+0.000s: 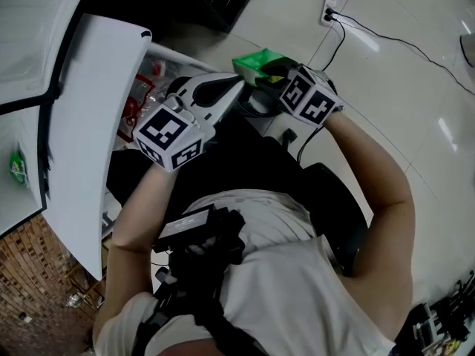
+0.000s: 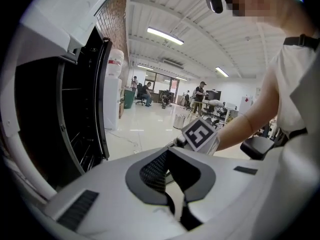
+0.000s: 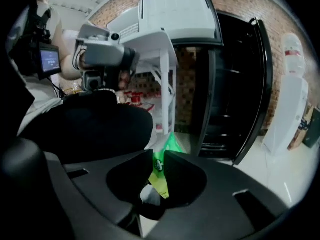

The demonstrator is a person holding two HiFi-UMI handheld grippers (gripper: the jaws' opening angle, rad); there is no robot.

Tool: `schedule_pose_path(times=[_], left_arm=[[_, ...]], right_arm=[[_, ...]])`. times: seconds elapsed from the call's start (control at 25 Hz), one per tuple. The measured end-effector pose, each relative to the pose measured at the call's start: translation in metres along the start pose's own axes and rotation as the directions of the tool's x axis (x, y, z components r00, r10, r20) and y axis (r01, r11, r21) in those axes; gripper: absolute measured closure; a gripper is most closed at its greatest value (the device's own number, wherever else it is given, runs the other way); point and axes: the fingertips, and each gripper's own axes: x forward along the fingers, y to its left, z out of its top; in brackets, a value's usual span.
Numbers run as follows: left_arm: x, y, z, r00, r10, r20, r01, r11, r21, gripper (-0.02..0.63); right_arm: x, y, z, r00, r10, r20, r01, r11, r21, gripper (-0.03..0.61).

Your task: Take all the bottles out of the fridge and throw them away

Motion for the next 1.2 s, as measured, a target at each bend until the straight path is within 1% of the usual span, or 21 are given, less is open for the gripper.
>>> schedule_pose_path(times=[0.16,0.28,0.32,0.48,0.64,0.72,0.8,0.92,0.96,1.12,1.2], left_arm=[[0.025,-0.004,-0.008,1.000,-0.018,-0.025,0.017,1.000,-0.023,0.600],[0.039,-0.004,-0.010,0.999,-0.020,-0.035,0.019,0.999,-0.039,0.600],[0.041,-0.003,-0.012,0.999,-0.020,-0.043,0.018,0.999,-0.044,0.600],[0.046,0.004,-0.019,0.997,-0.014,-0.073,0.010,0.998,-0.055,0.600],[0.051,0.012,-0.024,0.997,-0.014,-0.074,0.009,0.998,-0.066,0.600],[0.052,0.017,-0.028,0.997,-0.011,-0.081,0.005,0.997,-0.074,0.600],[0.053,0.021,-0.031,0.996,-0.009,-0.088,0.002,0.996,-0.086,0.600],[0.053,0.024,-0.034,0.996,-0.009,-0.094,0.001,0.996,-0.092,0.600],[0.053,0.025,-0.036,0.995,-0.007,-0.098,-0.002,0.996,-0.093,0.600],[0.053,0.029,-0.038,0.995,0.000,-0.104,-0.011,0.994,-0.108,0.600],[0.055,0.030,-0.037,0.995,-0.002,-0.103,-0.010,0.994,-0.113,0.600]], right_arm=[[0.039,-0.002,-0.067,0.995,0.072,-0.070,-0.063,0.989,0.132,0.511],[0.064,-0.005,-0.112,0.985,0.121,-0.124,-0.086,0.963,0.256,0.511],[0.074,-0.006,-0.123,0.981,0.128,-0.144,-0.084,0.958,0.275,0.511],[0.112,-0.015,-0.166,0.962,0.111,-0.249,-0.048,0.968,0.246,0.511],[0.140,-0.017,-0.192,0.939,0.142,-0.314,-0.058,0.963,0.263,0.511],[0.153,-0.016,-0.202,0.926,0.161,-0.342,-0.077,0.966,0.247,0.511],[0.165,-0.012,-0.216,0.902,0.186,-0.391,-0.110,0.972,0.210,0.511],[0.177,-0.006,-0.242,0.849,0.215,-0.483,-0.167,0.976,0.141,0.511],[0.180,-0.005,-0.248,0.835,0.221,-0.503,-0.180,0.975,0.130,0.511],[0.188,0.001,-0.259,0.804,0.254,-0.538,-0.220,0.967,0.129,0.504],[0.191,0.006,-0.265,0.786,0.263,-0.560,-0.248,0.963,0.103,0.502]])
